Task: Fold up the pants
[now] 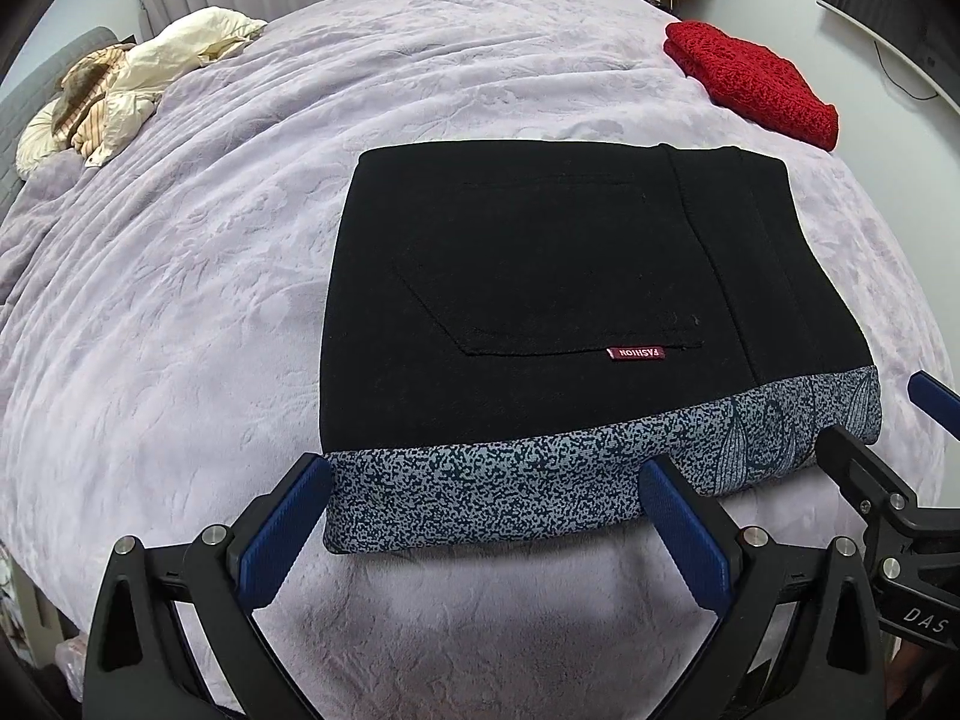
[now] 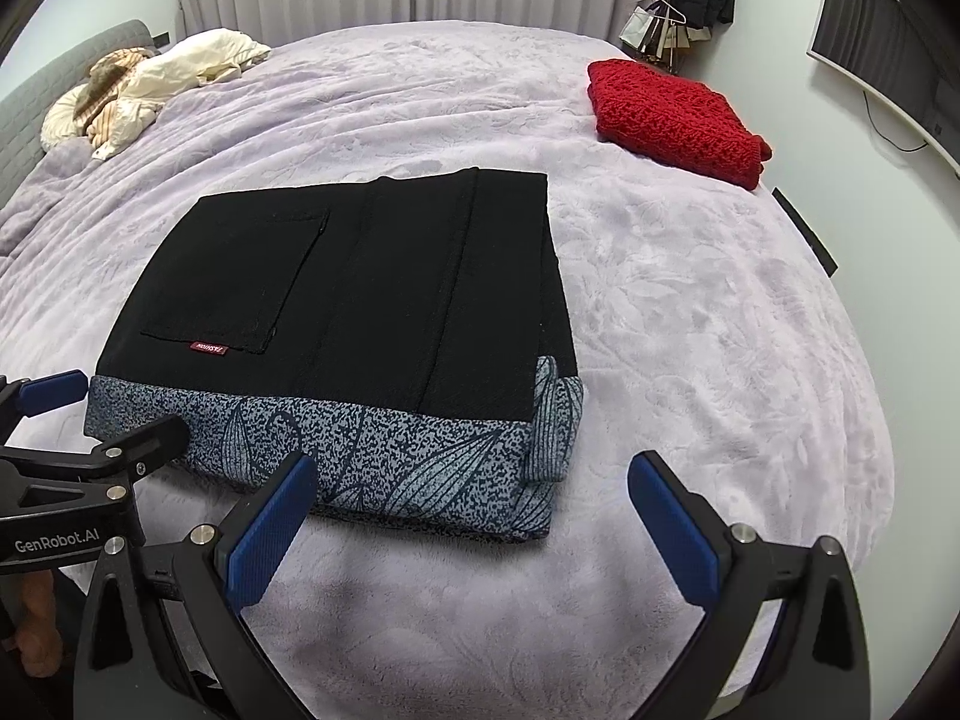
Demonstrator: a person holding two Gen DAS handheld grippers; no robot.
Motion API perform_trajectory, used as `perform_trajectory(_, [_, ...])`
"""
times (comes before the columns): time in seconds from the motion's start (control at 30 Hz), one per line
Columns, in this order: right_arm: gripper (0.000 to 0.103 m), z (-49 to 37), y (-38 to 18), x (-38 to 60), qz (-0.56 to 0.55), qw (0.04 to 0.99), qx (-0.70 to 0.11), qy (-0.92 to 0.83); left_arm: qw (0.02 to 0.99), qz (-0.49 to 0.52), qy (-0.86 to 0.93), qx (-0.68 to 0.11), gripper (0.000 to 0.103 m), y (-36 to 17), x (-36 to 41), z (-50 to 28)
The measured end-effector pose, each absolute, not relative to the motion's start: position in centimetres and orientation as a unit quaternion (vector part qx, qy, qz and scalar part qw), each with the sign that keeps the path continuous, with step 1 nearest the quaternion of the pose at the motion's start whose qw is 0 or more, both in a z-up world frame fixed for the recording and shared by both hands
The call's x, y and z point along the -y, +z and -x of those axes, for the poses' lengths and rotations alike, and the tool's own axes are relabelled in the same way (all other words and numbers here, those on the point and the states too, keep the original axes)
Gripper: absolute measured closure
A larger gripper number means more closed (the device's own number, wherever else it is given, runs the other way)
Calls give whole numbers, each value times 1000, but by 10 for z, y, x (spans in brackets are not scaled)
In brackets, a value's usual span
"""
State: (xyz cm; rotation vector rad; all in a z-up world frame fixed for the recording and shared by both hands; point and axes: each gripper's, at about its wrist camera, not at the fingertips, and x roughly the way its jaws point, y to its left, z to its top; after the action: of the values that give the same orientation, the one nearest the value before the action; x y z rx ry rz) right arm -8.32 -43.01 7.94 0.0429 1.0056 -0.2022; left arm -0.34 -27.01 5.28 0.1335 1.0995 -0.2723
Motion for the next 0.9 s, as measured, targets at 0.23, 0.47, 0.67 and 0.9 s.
perform_trajectory(0.23, [0,83,80,430,-21,871,-482,-96,841,-42,-123,-525,0,51,262,1])
perform_trajectory(0.47, [0,83,78,431,-21,871,-481,-94,844,-59,-122,-519,0,53,265,4])
perform_trajectory(0.67, [0,84,79,430,-19,872,-481,-94,842,-57,-121,-523,0,52,266,3])
perform_trajectory(0.9, [0,83,80,430,-20,873,-478,-92,843,-65,-121,-520,0,52,271,5])
